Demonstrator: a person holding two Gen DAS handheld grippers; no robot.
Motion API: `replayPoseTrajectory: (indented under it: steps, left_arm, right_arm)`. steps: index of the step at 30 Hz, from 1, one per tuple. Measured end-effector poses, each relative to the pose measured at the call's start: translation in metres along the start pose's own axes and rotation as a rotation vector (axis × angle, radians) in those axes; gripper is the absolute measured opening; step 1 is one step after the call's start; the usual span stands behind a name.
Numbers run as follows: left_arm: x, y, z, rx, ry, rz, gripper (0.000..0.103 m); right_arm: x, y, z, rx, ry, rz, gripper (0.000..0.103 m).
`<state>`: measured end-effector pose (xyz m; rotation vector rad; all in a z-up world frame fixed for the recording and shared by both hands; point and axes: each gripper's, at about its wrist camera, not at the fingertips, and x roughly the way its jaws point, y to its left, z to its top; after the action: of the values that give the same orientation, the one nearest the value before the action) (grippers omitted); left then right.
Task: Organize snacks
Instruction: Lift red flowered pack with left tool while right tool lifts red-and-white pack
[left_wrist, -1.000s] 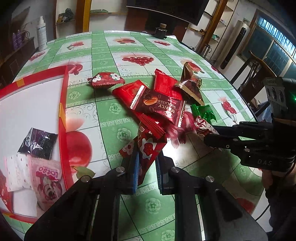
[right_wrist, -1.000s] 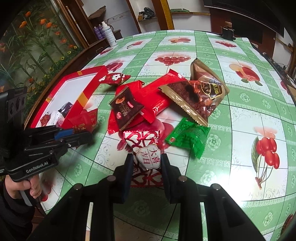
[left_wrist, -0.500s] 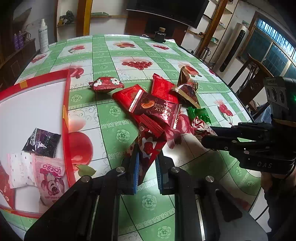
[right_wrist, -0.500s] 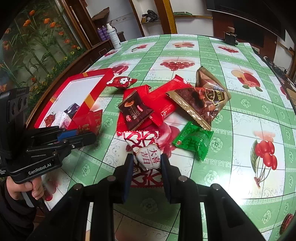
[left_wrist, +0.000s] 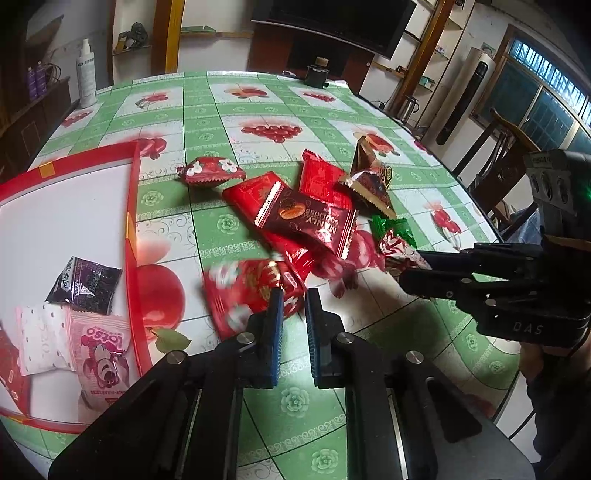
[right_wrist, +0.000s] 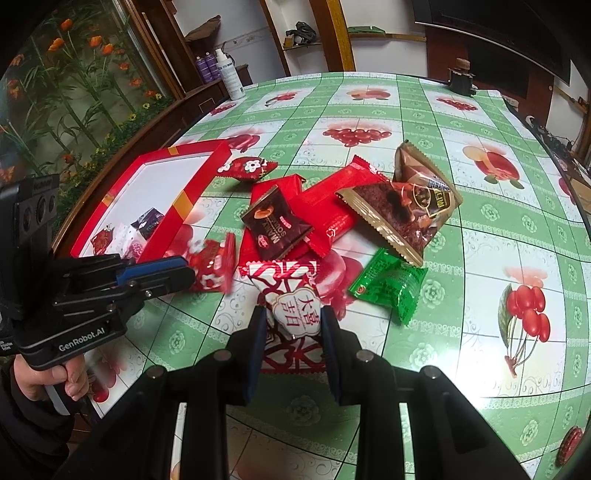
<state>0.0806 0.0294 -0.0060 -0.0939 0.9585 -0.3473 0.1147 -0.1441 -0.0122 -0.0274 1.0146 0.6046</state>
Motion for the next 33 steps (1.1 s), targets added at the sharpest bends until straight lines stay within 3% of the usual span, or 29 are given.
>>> replayPoseTrajectory:
  steps: [8, 11, 14, 16, 17, 23, 26, 33]
  left_arm:
    - [0.012, 0.006, -0.001, -0.019, 0.052, 0.012, 0.011]
    - [0.014, 0.008, -0.001, -0.042, 0.046, 0.025, 0.019]
    - [0.014, 0.009, 0.002, -0.052, 0.03, 0.056, 0.043]
    - [0.013, 0.009, 0.004, -0.056, 0.015, 0.068, 0.067]
    - [0.015, 0.009, 0.005, -0.055, 0.021, 0.078, 0.07]
    - [0.038, 0.007, 0.009, -0.018, 0.085, 0.151, 0.071]
    - [0.043, 0.004, 0.011, 0.011, 0.08, 0.187, 0.071]
    - [0.044, 0.009, 0.014, 0.005, 0.082, 0.17, 0.064]
  right_arm:
    - [0.002, -0.001, -0.001, 0.004, 0.002, 0.005, 0.031]
    - [0.003, -0.002, -0.001, 0.005, 0.002, 0.007, 0.031]
    - [0.003, -0.002, -0.001, 0.007, 0.002, 0.009, 0.031]
    - [0.003, -0.002, -0.001, 0.008, 0.001, 0.01, 0.031]
    - [0.003, -0.002, -0.001, 0.009, 0.001, 0.012, 0.031]
    - [0.003, -0.003, 0.0, 0.015, -0.001, 0.019, 0.031]
    - [0.003, -0.003, 0.0, 0.016, -0.004, 0.021, 0.031]
    - [0.001, -0.005, 0.0, 0.022, -0.009, 0.025, 0.031]
